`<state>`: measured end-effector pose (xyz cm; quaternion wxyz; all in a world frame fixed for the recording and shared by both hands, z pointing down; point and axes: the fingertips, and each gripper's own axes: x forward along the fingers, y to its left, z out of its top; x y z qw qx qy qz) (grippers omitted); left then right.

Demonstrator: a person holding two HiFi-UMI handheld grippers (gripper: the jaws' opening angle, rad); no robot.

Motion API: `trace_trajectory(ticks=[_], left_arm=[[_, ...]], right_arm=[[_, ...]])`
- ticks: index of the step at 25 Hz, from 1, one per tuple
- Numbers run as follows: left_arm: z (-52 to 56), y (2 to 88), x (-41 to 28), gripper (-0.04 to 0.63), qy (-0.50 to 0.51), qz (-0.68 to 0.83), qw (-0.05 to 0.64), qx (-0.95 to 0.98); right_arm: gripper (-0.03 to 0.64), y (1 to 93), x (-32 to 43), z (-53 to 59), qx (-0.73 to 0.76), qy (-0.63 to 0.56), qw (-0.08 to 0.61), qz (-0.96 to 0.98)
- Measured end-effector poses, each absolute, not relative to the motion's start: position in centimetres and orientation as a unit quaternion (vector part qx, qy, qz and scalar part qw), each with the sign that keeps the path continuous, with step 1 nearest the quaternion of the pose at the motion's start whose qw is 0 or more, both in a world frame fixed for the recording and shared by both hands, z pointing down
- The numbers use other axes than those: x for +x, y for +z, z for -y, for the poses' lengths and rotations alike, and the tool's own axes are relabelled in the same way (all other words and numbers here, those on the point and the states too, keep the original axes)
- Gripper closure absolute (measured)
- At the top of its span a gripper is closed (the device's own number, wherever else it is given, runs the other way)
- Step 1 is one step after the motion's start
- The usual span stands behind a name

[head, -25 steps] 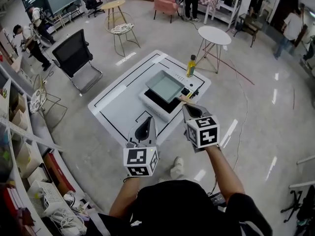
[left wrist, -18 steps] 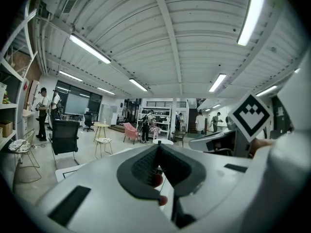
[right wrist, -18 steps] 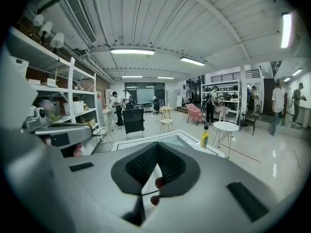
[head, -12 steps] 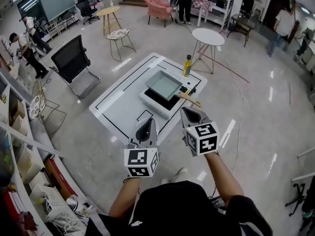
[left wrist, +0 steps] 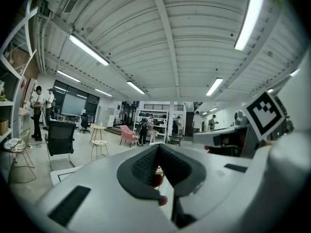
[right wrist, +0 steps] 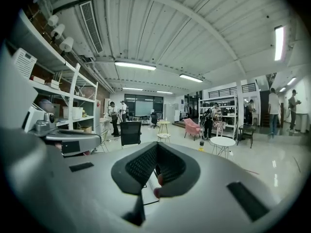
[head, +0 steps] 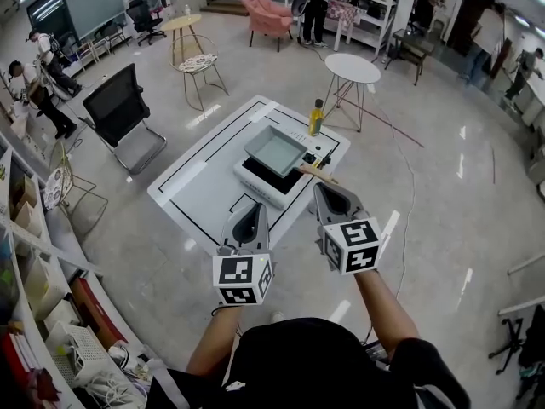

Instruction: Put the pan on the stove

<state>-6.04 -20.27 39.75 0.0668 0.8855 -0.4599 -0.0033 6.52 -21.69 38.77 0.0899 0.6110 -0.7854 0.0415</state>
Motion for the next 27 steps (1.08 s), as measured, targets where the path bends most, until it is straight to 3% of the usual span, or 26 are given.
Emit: trace_trajectory(ticks=[27], left_arm=[[17.1,39.6,-2.2,0.591,-0.003,0.47,0.074,0.879]], right_arm=[[0.615,39.6,10.6,18.5,0.61,0.049,0.102,0.784]])
